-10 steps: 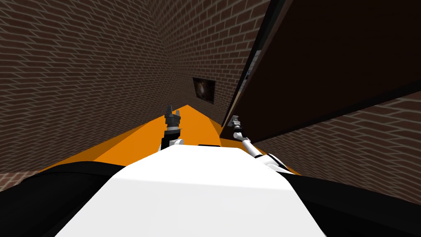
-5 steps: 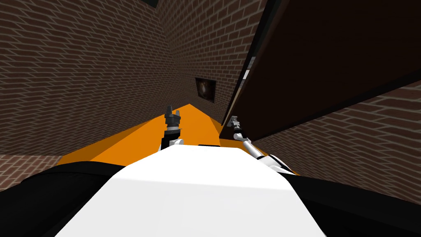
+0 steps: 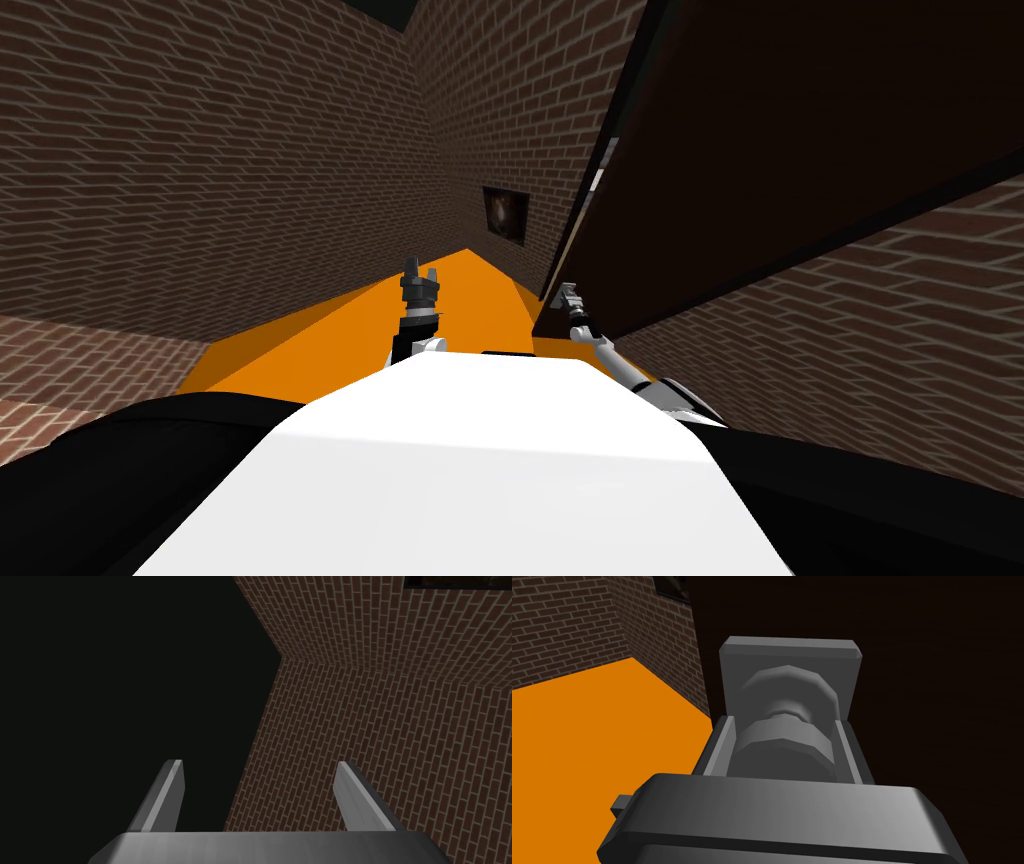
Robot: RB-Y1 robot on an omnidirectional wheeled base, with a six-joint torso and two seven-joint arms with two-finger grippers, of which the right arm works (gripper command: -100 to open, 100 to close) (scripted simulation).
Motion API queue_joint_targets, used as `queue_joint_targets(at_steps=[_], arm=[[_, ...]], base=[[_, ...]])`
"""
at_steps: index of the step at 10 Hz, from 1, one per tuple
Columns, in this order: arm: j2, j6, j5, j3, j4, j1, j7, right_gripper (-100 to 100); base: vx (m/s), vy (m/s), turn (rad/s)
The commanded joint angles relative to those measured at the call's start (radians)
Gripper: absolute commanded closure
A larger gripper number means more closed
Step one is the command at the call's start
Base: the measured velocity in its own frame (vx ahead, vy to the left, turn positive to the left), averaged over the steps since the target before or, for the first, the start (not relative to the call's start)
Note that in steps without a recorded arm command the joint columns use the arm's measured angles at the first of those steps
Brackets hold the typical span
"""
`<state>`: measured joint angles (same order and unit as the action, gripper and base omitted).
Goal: Pull the door open
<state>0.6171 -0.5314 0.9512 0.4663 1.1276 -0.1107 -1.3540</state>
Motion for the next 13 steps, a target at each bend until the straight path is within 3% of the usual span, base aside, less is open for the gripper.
queue_joint_targets(at_steps=[1,3,4,13], arm=[[0.018,-0.012,-0.003,0.022,0.011,0.004,-0.021,100],[0.037,-0.021,-0.006,0.044,0.025,0.01,-0.04,100],[0.032,-0.017,-0.005,0.037,0.018,0.007,-0.034,100],[0.129,-0.083,-0.029,0.142,0.07,0.036,-0.129,100]], base=[[-0.22,-0.105,0.1],[-0.213,-0.074,0.087],[-0.091,-0.03,0.023],[-0.163,-0.083,0.093]])
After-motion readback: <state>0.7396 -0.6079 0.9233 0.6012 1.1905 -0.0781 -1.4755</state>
